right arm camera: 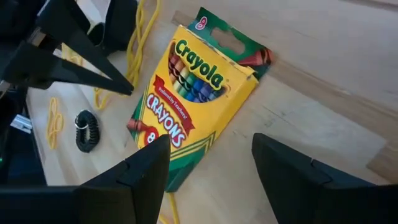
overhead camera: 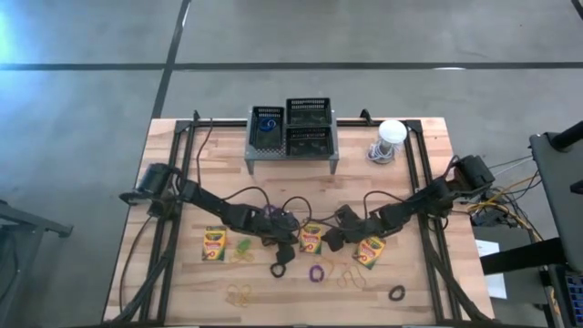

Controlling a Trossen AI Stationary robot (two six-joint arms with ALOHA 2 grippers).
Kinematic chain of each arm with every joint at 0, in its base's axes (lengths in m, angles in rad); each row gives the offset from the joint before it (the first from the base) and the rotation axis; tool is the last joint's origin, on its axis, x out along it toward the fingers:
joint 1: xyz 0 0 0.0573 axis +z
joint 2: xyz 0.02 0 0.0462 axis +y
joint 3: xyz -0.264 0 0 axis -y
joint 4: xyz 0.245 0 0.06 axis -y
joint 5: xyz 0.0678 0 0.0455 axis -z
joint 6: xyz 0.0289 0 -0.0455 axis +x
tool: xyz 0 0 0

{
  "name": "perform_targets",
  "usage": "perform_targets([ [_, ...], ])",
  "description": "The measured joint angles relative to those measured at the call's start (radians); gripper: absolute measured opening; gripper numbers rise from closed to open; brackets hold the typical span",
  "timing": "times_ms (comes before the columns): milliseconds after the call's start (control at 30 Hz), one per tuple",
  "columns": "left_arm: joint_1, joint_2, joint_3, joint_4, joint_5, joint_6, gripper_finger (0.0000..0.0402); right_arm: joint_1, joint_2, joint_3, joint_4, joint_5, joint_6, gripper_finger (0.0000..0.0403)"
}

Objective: Pick & Place Office Desk Supplies
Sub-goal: Put the crayon boxes into the bottom black bin on the shelf

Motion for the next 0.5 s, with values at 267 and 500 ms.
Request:
perform_targets([
  [267, 0.002, 0.036, 0.001, 0.065, -0.016, 0.012, 0.0006, -0.004, 0.005, -0.001, 0.020, -0.007, -0.004, 0.0226],
  [500, 0.002, 0.071, 0.005, 0.111, -0.019, 0.007, 0.0006, -0.006, 0.009, -0.002, 0.030, -0.010, -0.012, 0.0226],
])
